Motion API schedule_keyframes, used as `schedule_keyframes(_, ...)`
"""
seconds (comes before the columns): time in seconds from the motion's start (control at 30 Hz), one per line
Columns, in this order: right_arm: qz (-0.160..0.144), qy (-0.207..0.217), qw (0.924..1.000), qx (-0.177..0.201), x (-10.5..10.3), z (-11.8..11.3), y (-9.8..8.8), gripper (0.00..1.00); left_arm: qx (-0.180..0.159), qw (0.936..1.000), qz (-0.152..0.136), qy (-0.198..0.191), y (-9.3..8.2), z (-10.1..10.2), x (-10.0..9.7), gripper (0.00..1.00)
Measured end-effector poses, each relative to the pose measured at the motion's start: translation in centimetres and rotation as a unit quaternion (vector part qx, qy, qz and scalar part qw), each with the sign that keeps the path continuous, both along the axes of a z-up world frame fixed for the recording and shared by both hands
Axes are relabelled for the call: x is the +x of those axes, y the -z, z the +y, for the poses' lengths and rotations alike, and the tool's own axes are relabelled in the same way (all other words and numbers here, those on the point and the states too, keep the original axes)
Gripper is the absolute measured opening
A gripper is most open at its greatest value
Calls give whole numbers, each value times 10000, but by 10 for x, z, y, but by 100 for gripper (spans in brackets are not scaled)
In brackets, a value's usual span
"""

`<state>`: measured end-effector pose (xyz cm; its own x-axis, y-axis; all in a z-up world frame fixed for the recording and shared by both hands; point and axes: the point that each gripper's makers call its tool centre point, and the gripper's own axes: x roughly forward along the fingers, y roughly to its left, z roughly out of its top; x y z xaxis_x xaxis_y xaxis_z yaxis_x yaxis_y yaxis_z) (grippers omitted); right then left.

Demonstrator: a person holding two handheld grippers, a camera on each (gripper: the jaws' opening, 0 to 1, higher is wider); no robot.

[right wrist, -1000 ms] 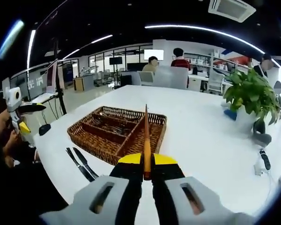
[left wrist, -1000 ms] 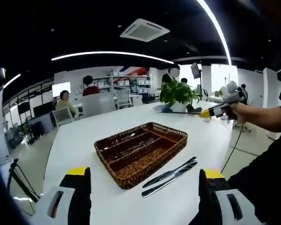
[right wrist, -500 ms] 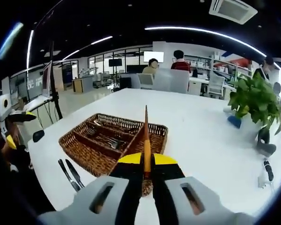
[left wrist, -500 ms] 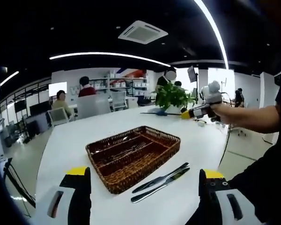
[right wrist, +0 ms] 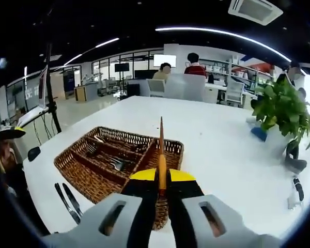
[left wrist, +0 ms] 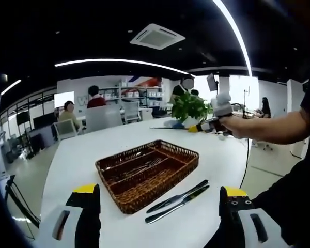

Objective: Arrange the knives, forks, and spoons in their matching storage slots by inserting each utensil handle-first until every utensil is classified and aligned in the correct compartment

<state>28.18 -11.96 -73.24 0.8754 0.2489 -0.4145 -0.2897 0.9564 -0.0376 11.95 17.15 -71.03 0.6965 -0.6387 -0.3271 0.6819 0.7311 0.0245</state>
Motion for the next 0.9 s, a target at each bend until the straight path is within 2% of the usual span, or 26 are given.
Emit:
schedule_keyframes(0.23, -34, 105, 9999, 2, 7, -2, -5, 4, 43, 9999, -98, -96, -3, 7, 3, 100)
schedule_keyframes(0.4, 14, 130, 9999, 19, 5, -1, 0, 4, 31, 9999, -84, -120, -3, 9, 4, 100)
schedule_keyframes(0.73, 236, 161, 9996, 1, 0, 1, 24, 4, 35, 9998, -118, -162, -2, 12, 7, 100)
schedule_keyframes(0.9, 426, 156, 9990, -22, -3, 4, 43, 4, 42, 9998, -103, -161, 0, 12, 7, 100)
